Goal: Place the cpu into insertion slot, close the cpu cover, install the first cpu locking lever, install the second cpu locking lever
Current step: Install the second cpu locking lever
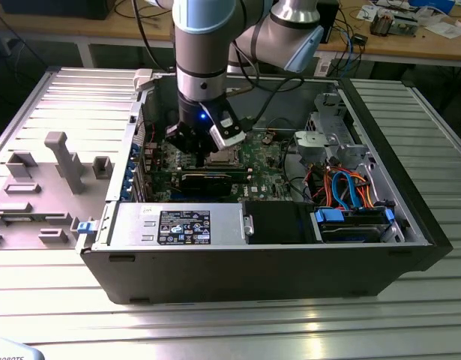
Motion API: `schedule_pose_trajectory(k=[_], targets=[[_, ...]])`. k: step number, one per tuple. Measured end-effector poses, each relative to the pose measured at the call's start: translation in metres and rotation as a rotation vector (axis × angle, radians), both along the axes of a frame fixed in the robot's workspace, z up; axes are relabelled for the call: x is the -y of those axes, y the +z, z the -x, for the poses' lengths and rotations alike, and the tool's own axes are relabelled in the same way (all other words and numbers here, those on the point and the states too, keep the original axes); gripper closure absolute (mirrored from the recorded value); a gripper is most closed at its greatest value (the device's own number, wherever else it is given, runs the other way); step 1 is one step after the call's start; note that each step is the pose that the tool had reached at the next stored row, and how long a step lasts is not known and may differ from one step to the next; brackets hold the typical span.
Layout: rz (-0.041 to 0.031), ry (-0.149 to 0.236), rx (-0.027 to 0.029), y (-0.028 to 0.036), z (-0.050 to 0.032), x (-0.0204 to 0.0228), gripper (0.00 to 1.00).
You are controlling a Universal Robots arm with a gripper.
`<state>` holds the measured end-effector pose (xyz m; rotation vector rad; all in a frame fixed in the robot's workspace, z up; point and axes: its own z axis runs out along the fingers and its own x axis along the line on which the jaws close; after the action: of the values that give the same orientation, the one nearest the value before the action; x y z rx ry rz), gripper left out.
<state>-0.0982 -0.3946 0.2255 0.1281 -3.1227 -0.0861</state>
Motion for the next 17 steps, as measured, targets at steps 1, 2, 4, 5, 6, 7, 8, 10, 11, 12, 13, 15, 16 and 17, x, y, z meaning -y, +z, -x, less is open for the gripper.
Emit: schedule_pose_trajectory(k=[1, 2, 4, 5, 6, 7, 8, 10, 11, 12, 13, 15, 16, 17], targets=[[-0.0033, 0.000, -0.0008, -0.0008, 0.0000, 0.0002, 0.89], [-0.0100, 0.000, -0.0015, -0.0016, -0.0001, 0.0006, 0.89], [-0.0412, 0.001, -0.0020, -0.0023, -0.0001, 0.0043, 0.89], [-0.0489, 0.001, -0.0021, -0.0028, -0.0001, 0.0063, 0.89], [-0.0515, 0.001, -0.0021, -0.0037, -0.0001, 0.0084, 0.89], [-0.0550, 0.001, -0.0024, -0.0046, -0.0001, 0.0097, 0.89], [-0.0607, 0.001, -0.0025, -0.0050, 0.0000, 0.0099, 0.89], [-0.0770, 0.002, -0.0024, -0.0070, -0.0001, 0.0103, 0.89], [-0.0836, 0.002, -0.0023, -0.0087, -0.0001, 0.0104, 0.89], [-0.0907, 0.003, -0.0024, -0.0097, -0.0001, 0.0106, 0.89], [-0.0967, 0.003, -0.0024, -0.0104, -0.0001, 0.0106, 0.89], [-0.1013, 0.003, -0.0024, -0.0109, -0.0001, 0.0105, 0.89], [-0.1017, 0.003, -0.0024, -0.0109, -0.0001, 0.0105, 0.89], [-0.1018, 0.003, -0.0024, -0.0109, -0.0001, 0.0105, 0.89]])
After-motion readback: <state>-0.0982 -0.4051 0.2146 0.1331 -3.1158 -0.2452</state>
